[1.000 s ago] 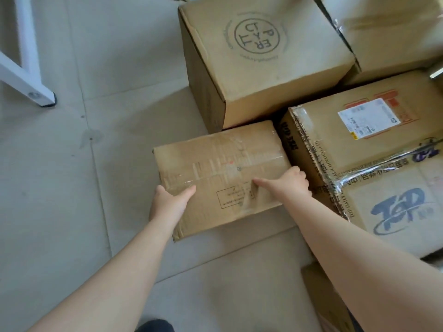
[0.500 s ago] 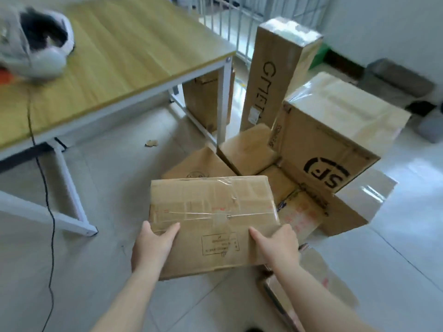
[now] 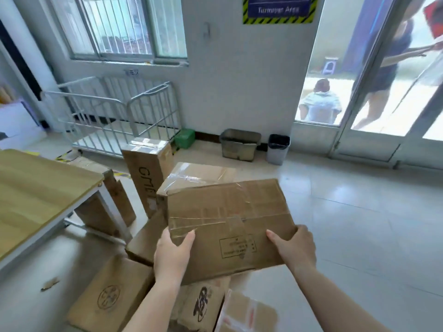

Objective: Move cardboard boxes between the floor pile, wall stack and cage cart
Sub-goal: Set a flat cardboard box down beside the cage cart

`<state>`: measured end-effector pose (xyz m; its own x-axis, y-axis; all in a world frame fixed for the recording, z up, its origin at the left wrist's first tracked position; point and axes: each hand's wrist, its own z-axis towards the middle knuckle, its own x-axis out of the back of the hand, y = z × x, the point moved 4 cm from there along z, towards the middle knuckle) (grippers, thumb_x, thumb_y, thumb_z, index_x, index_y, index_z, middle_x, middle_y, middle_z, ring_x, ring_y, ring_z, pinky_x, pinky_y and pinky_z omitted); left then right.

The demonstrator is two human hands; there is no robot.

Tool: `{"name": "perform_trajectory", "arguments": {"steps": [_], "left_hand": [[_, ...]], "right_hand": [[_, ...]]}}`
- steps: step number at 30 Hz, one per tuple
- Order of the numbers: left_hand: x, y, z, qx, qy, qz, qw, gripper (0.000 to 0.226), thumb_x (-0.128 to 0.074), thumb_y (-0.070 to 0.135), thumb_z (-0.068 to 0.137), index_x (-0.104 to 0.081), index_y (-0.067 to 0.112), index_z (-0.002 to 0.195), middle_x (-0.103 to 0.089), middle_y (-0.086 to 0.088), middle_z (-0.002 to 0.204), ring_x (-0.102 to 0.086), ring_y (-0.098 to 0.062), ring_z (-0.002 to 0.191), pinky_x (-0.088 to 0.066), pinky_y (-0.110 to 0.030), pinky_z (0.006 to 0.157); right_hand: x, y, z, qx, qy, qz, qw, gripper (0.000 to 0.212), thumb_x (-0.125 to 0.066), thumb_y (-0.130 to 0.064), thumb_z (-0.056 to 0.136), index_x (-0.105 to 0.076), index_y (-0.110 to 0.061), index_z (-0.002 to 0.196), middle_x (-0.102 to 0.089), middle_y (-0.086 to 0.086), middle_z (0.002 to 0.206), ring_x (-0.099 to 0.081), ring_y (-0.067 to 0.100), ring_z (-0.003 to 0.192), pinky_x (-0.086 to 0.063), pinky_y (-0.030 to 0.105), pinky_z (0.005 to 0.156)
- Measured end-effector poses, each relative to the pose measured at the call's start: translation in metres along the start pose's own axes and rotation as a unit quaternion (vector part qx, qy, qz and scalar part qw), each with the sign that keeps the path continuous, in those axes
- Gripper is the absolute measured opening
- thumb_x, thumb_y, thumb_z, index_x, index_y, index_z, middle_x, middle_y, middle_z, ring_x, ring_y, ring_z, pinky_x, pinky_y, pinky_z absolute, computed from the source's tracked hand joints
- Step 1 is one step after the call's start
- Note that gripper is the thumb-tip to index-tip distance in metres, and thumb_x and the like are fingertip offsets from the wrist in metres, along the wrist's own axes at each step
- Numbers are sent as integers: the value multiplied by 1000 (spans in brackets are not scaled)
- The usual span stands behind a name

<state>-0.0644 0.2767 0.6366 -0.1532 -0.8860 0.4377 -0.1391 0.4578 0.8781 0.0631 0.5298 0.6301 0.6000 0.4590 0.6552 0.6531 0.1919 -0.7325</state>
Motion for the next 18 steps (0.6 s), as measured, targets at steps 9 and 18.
{"name": "perform_trajectory", "arguments": {"steps": [9,18], "left_hand": [[-189,104,-12,28,2,-35,999,35,-63,36,87,-55,15,115,-61,-6,112,-56,-26,99,-49,-39,87],[-289,174,47,77,33,-53,995,56,-66,45,82,-54,8,123,-60,-9,122,-56,-30,110,-48,-45,95]], "right_hand": [[132,38,170,43,-25,-15,999,70,-71,-49,76,-43,-7,125,-48,9,123,-48,29,116,-43,41,91],[160,13,328,91,-91,8,992,65,-74,-41,75,-46,-7,123,-48,8,119,-48,27,111,-45,42,91]]}}
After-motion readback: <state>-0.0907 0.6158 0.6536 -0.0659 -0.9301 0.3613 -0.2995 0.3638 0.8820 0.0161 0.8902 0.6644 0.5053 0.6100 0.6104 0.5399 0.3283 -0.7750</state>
